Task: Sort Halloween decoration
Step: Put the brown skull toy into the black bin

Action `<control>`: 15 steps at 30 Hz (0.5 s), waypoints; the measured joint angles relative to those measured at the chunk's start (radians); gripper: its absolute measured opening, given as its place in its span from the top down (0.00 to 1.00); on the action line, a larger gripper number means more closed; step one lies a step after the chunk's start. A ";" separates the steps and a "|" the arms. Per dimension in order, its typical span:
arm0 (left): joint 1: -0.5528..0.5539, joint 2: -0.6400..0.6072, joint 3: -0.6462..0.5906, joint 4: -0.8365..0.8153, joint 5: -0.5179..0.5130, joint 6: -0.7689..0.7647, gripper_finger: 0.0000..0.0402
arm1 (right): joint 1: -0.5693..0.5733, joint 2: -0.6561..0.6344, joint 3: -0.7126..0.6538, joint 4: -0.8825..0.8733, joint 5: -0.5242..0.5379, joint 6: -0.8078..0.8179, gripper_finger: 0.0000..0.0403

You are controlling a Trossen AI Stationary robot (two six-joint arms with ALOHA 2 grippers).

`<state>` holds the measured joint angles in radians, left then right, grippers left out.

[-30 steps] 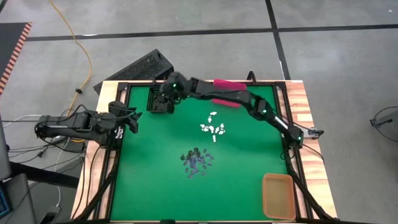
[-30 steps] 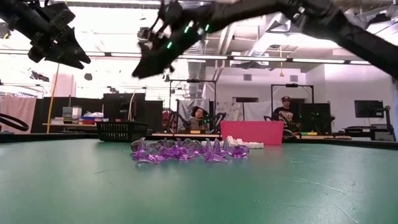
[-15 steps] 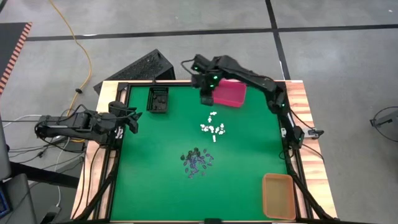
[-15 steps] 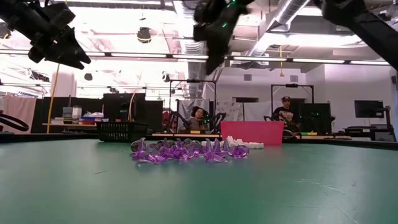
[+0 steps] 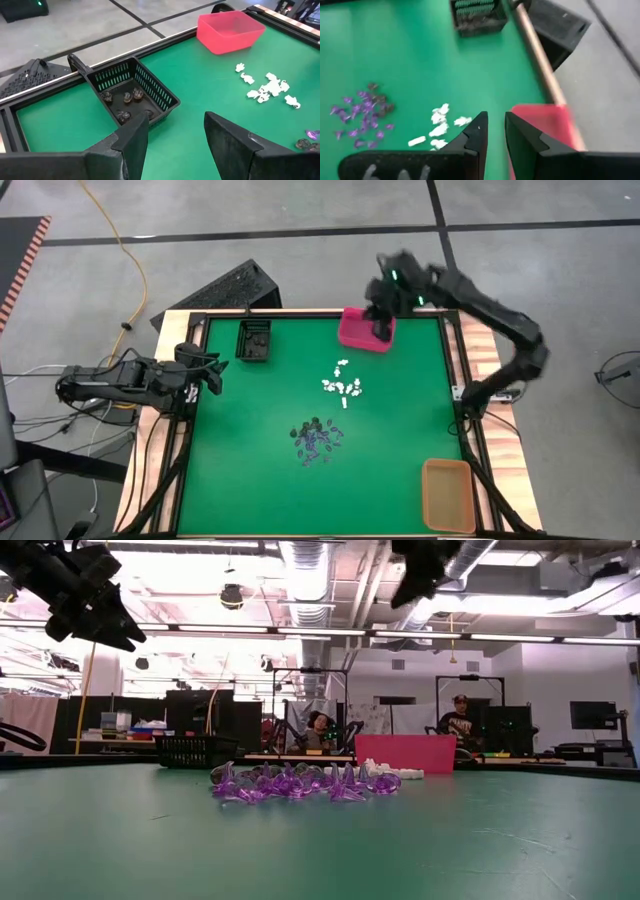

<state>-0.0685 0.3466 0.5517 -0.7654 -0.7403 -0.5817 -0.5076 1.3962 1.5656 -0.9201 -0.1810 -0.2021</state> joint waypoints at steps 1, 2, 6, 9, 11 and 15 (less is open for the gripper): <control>0.000 0.000 0.000 0.000 0.000 -0.003 0.55 | 0.019 -0.055 -0.112 0.101 0.005 0.033 0.77; 0.000 0.000 0.000 0.000 0.000 -0.004 0.54 | 0.042 -0.105 -0.210 0.211 0.016 0.067 0.77; 0.000 0.000 0.000 0.000 0.000 -0.005 0.54 | 0.150 -0.225 -0.514 0.590 0.086 0.140 0.77; 0.000 0.000 0.000 0.000 0.000 -0.007 0.55 | 0.220 -0.227 -0.662 0.766 0.122 0.161 0.77; 0.000 0.000 0.000 0.000 0.000 -0.008 0.55 | 0.262 -0.196 -0.725 0.869 0.124 0.190 0.77; 0.000 0.000 0.000 -0.001 -0.002 -0.010 0.55 | 0.335 -0.095 -0.770 0.987 0.116 0.221 0.75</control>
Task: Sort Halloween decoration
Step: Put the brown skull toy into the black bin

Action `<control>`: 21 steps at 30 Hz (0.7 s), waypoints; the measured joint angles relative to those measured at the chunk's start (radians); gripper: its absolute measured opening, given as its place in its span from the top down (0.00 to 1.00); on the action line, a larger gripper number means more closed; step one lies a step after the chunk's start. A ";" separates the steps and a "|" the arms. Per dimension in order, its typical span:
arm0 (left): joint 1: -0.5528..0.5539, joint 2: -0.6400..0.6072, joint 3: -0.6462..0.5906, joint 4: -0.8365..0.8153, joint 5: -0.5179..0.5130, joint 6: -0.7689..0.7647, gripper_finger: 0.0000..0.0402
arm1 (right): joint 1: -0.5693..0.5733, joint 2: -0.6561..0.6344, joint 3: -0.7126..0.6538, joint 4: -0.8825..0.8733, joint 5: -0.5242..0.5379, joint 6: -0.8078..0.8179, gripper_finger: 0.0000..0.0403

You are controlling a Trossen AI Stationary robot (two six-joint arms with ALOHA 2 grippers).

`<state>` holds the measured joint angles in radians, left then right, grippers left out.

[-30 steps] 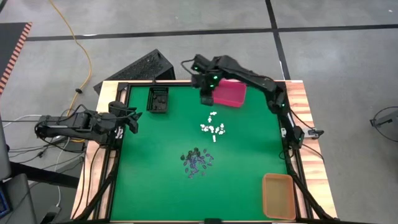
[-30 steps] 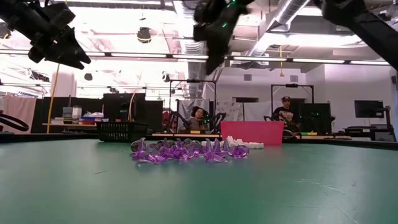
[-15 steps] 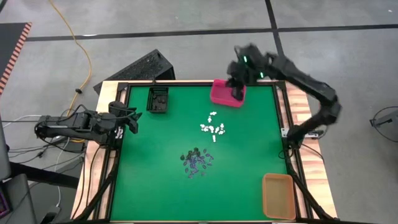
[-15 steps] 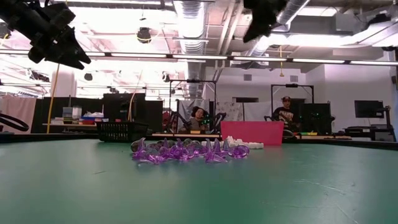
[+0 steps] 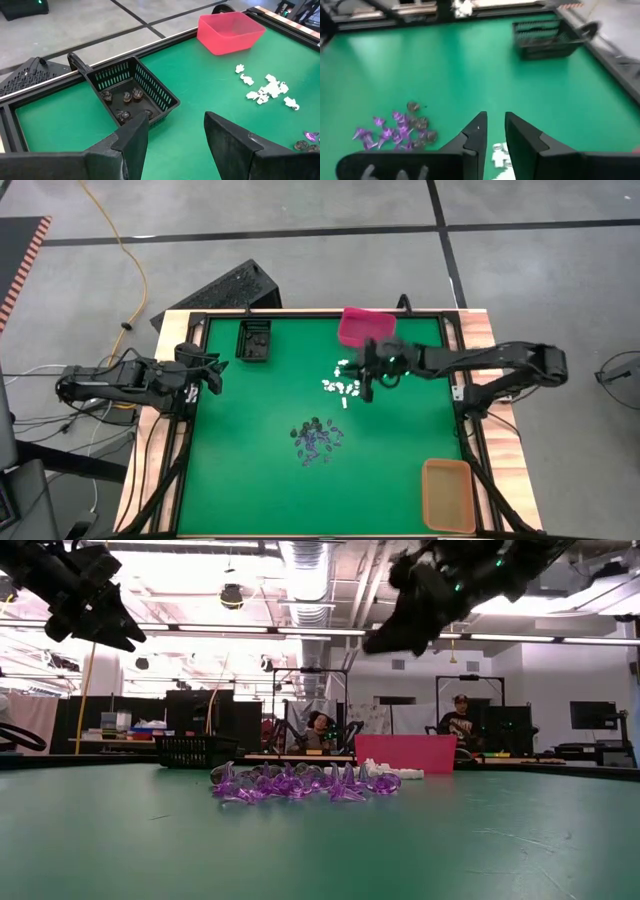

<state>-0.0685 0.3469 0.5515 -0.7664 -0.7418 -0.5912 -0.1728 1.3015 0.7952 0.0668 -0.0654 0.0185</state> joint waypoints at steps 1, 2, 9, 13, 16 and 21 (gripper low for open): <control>0.000 0.000 0.000 -0.002 0.000 -0.001 0.55 | 0.018 0.032 -0.001 0.015 -0.002 -0.004 0.74; 0.000 0.000 0.000 -0.002 0.001 -0.001 0.54 | 0.034 0.061 -0.001 0.040 -0.003 -0.009 0.72; 0.000 0.000 0.000 -0.004 0.001 -0.023 0.54 | 0.122 0.246 -0.001 0.230 -0.017 -0.016 0.53; 0.000 0.000 0.000 -0.008 0.013 -0.034 0.54 | 0.140 0.341 0.000 0.335 -0.017 -0.018 0.45; 0.000 0.000 0.000 -0.009 0.021 -0.035 0.55 | 0.151 0.409 0.005 0.387 -0.018 -0.018 0.43; 0.000 0.000 0.000 -0.010 0.021 -0.041 0.54 | 0.162 0.502 0.078 0.392 -0.037 -0.019 0.45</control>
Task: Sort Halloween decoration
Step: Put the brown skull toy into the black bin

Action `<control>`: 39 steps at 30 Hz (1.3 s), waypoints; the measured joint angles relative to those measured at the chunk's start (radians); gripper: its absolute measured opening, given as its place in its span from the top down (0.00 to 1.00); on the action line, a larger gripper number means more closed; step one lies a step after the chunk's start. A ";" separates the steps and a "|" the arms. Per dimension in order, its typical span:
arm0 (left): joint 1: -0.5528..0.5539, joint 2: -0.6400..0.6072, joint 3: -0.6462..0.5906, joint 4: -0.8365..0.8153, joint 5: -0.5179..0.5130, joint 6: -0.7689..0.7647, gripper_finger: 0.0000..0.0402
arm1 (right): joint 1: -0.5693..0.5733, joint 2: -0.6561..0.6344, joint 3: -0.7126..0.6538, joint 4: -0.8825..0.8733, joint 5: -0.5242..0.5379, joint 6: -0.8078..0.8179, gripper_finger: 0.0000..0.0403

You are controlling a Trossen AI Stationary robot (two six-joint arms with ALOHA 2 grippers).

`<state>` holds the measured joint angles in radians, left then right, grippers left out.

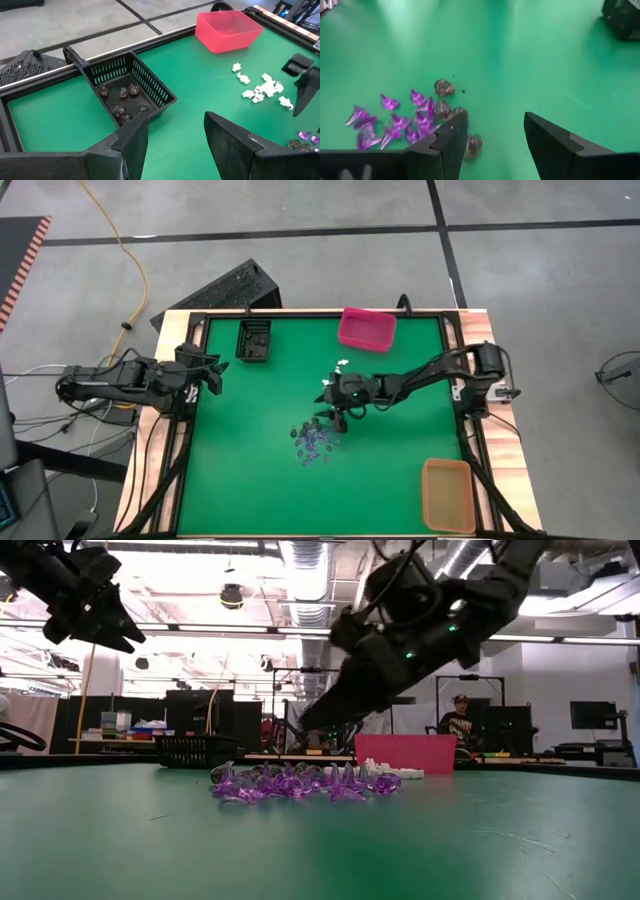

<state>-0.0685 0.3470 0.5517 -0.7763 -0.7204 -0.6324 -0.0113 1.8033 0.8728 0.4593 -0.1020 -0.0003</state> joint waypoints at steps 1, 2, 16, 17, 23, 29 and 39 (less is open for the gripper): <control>0.000 0.000 0.000 -0.001 0.002 -0.001 0.55 | 0.003 0.021 0.015 -0.008 -0.009 -0.004 0.45; 0.000 0.000 0.000 0.000 0.004 -0.002 0.55 | 0.004 0.042 0.034 -0.013 -0.021 -0.006 0.45; 0.000 0.000 0.000 -0.020 0.030 -0.024 0.54 | 0.005 0.100 0.114 -0.192 -0.030 -0.015 0.46; 0.000 0.000 0.000 -0.020 0.029 -0.024 0.54 | 0.006 0.102 0.114 -0.189 -0.031 -0.022 0.46; 0.000 0.000 0.000 -0.021 0.026 -0.026 0.54 | 0.005 0.103 0.114 -0.194 -0.030 -0.034 0.46; 0.000 0.000 0.000 -0.020 0.026 -0.027 0.54 | -0.004 0.124 0.115 -0.172 -0.027 -0.051 0.46; 0.000 0.000 0.000 -0.020 0.023 -0.027 0.54 | 0.000 0.163 0.130 -0.161 -0.027 -0.015 0.47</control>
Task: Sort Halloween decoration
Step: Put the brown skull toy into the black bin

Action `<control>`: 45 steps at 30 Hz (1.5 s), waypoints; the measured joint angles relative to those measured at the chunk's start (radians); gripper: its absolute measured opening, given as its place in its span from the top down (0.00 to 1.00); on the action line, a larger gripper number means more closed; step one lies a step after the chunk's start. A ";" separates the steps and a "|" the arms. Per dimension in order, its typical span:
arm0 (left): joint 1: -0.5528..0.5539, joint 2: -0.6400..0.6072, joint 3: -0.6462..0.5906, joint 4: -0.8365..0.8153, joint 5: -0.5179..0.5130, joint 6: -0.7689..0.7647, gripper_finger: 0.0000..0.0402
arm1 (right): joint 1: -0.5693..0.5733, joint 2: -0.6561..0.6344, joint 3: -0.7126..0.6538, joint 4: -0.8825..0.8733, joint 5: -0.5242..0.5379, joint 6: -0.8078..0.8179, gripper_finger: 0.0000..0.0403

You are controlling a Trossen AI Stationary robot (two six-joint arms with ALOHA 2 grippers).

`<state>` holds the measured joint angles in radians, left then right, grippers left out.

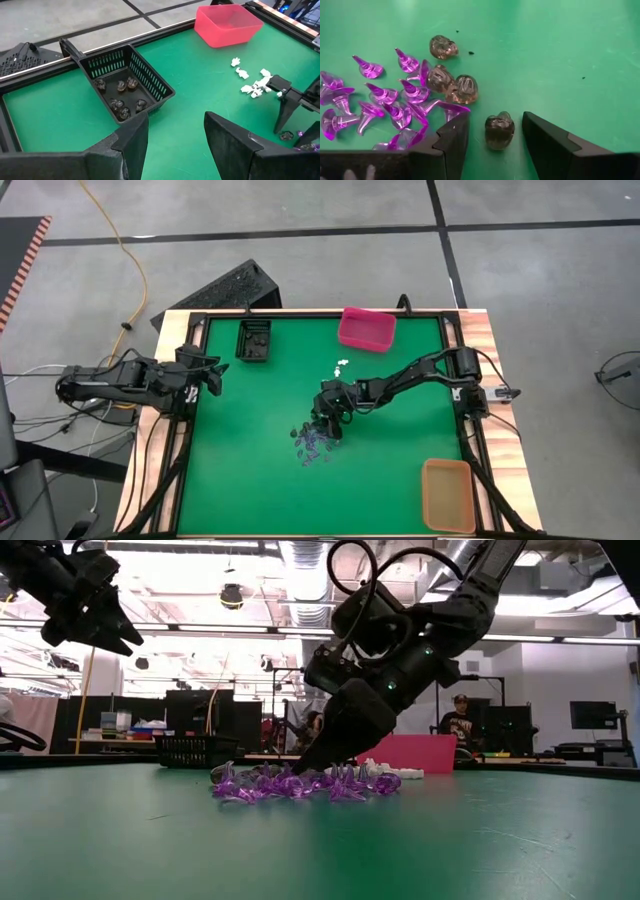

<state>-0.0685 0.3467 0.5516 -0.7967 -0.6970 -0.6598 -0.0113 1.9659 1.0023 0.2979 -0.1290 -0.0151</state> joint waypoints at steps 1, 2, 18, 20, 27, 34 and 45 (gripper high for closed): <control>0.000 0.000 0.000 0.000 0.000 0.000 0.54 | 0.000 0.000 0.000 -0.001 0.001 0.000 0.47; 0.000 0.000 0.000 0.000 -0.001 0.000 0.54 | -0.002 0.000 0.000 -0.003 0.003 0.000 0.48; 0.000 0.000 0.000 0.000 -0.009 0.000 0.54 | -0.003 0.000 -0.002 -0.008 0.008 0.007 0.76; 0.000 0.000 0.000 0.000 -0.009 0.000 0.54 | -0.005 0.000 -0.002 -0.008 0.008 0.017 0.74; 0.000 0.000 0.000 0.000 -0.011 0.000 0.54 | -0.019 -0.005 0.040 -0.051 0.020 0.016 0.74; 0.000 0.000 0.000 0.000 -0.011 0.000 0.54 | -0.064 -0.005 0.148 -0.070 0.026 -0.026 0.74; 0.000 0.000 0.000 0.000 -0.022 0.005 0.54 | -0.169 0.004 0.337 -0.055 0.035 -0.110 0.74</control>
<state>-0.0685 0.3468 0.5517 -0.7967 -0.7193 -0.6552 -0.1804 1.9695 1.3389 0.2431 -0.0939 -0.1251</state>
